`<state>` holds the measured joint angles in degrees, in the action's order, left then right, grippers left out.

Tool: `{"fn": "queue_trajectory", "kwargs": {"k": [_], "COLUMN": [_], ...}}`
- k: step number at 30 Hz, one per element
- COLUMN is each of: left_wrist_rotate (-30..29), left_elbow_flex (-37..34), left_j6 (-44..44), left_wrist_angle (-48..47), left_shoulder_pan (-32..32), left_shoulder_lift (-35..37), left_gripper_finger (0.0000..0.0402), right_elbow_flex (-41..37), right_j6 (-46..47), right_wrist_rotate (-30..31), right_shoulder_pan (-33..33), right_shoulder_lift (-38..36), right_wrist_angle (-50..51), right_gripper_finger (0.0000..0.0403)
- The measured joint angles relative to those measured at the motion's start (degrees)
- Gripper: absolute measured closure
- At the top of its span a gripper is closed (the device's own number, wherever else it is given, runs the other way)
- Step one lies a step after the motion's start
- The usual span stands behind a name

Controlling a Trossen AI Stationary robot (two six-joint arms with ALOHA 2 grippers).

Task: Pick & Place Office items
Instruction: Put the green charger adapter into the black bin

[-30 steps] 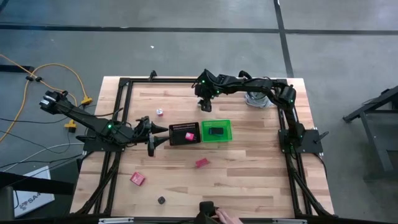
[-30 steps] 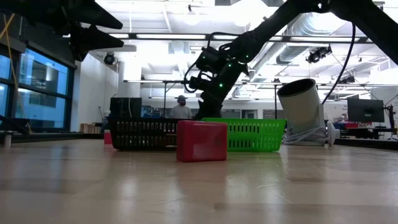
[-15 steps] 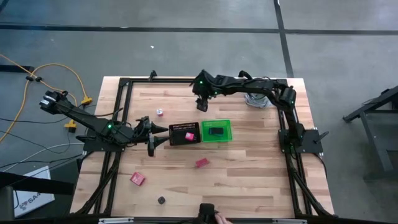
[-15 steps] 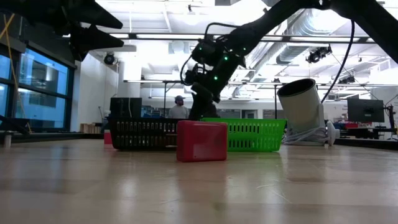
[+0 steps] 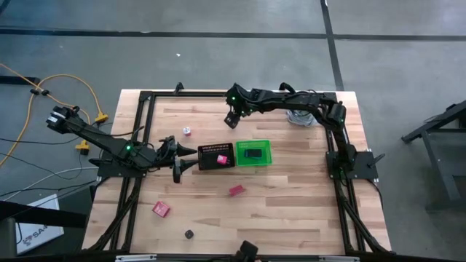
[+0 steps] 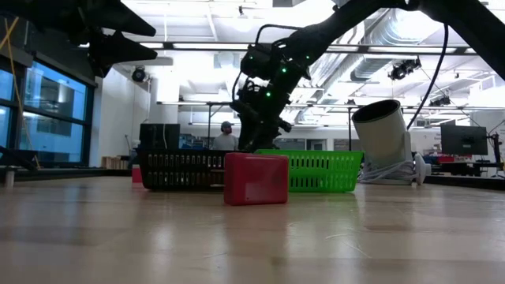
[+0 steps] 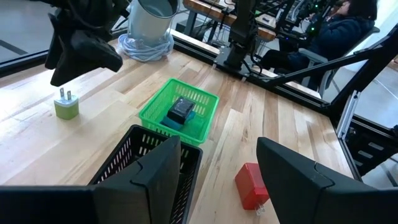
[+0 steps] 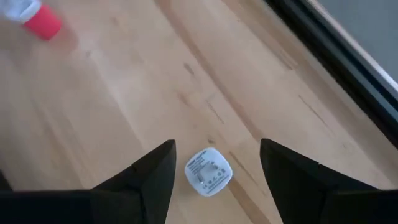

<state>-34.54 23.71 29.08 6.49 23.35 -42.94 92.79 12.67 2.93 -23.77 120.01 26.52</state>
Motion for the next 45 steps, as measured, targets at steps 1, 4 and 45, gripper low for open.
{"fn": "queue_trajectory", "kwargs": {"k": [1, 4, 45], "left_wrist_rotate": [0.0, 0.0, 0.0], "left_elbow_flex": [0.0, 0.0, 0.0], "left_j6": [0.0, 0.0, 0.0], "left_wrist_angle": [0.0, 0.0, 0.4], "left_shoulder_pan": [0.0, 0.0, 0.0], "left_shoulder_lift": [0.0, 0.0, 0.0], "left_gripper_finger": [0.0198, 0.0198, 0.0198], "right_elbow_flex": [0.0, 0.0, -0.1], "right_j6": [2.0, 7.1, 23.8], "right_wrist_rotate": [1.1, 4.2, 10.9], "right_shoulder_pan": [0.4, 1.7, 6.0], "right_shoulder_lift": [0.0, 0.0, 3.9], "right_wrist_angle": [0.2, 0.9, 2.4], "right_gripper_finger": [0.0182, 0.0182, 0.0182]}}
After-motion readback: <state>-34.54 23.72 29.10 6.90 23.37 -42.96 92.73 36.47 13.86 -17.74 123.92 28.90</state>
